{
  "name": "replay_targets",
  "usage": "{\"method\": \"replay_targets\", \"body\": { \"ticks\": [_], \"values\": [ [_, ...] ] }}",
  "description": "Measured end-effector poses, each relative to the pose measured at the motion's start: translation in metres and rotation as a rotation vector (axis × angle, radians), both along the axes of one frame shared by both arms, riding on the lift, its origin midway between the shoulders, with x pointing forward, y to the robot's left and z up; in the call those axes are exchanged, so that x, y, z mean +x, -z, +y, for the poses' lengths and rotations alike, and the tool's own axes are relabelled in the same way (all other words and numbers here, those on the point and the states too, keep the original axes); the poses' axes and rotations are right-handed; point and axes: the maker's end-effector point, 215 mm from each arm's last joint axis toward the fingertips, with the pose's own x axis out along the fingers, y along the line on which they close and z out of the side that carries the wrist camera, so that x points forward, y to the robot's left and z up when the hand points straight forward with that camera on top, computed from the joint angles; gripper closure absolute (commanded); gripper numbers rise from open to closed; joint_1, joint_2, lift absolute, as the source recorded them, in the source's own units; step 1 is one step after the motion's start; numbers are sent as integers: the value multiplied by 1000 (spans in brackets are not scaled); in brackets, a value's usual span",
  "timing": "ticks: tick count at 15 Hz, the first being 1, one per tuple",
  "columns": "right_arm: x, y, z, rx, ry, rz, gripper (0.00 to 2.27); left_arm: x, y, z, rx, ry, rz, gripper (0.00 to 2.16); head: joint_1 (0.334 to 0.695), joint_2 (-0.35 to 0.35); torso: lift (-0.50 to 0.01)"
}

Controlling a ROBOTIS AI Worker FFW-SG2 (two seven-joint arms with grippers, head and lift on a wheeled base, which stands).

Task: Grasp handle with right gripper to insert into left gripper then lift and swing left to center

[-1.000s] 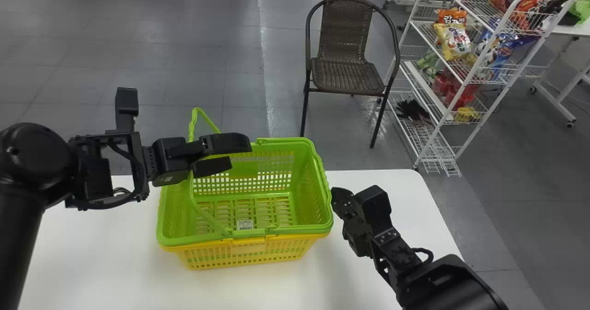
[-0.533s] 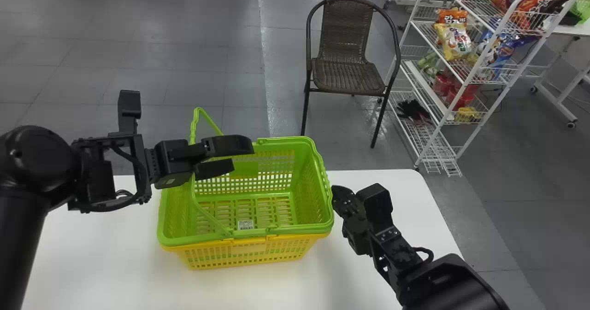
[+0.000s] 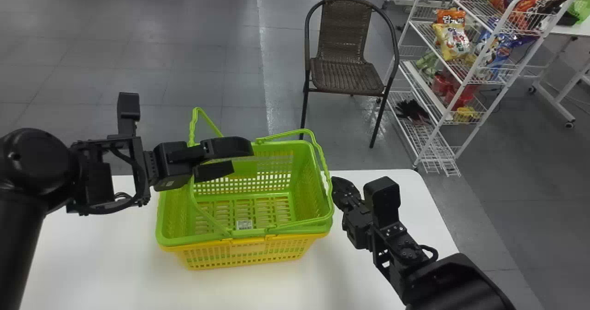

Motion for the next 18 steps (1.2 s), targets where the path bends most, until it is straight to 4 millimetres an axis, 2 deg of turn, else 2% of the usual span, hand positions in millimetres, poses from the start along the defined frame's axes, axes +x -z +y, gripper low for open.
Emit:
{"method": "replay_targets", "body": {
  "ticks": [7, 18],
  "values": [
    [-5, -21, 27, 37, -32, -13, 2040, 3, -3, 0, 7, -1, -8, 80, 695, -127, 0],
    [-11, -30, 75, 52, -88, -8, 2037, 20, -8, 4, 60, -12, -45, 80, 695, -74, 0]
  ]
}}
